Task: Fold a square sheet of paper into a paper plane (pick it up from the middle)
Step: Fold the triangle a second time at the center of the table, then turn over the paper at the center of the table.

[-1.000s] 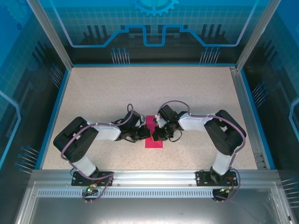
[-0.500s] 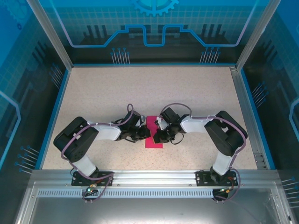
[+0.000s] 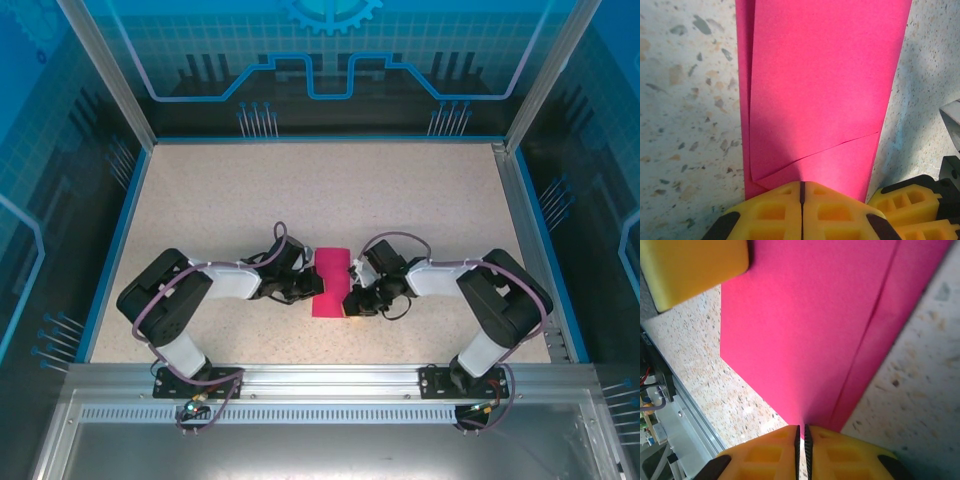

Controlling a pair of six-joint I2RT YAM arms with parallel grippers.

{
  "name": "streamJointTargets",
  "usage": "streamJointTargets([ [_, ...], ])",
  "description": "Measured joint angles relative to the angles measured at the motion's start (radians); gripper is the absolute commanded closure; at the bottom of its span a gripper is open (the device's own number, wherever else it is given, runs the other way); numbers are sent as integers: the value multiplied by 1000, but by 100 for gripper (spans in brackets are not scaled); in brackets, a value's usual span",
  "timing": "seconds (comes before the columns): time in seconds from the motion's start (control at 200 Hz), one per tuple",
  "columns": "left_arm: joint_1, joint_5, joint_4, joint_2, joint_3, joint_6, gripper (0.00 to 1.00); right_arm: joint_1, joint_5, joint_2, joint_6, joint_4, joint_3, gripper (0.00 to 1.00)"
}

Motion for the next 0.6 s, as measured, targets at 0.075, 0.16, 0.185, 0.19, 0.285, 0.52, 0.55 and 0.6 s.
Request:
streamJointTargets([
  [0.075,0,0,-3,0,1,0,91,-7,2,-26,-4,-23,-14,83],
  [0.16,0,0,-10,0,5,1,89,-14,20,-76,-11,-74,-29,81],
  [0.185,0,0,-11,0,6,2,89,-17,30,-95,-11,-90,-31,80],
  [0.19,0,0,-11,0,6,2,89,-17,31,-98,-11,-92,-31,80],
  [0.285,0,0,-15,-1,6,4,87,-31,62,-172,-14,-120,-31,69],
  [0.52,-2,-6,-43,-14,8,4,85,-42,113,-195,18,-91,-27,62],
  [0.55,-2,-8,-46,-14,10,4,85,-42,114,-183,23,-83,-24,62],
  [0.6,-3,-8,-49,-15,13,4,84,-42,110,-154,32,-63,-16,62],
])
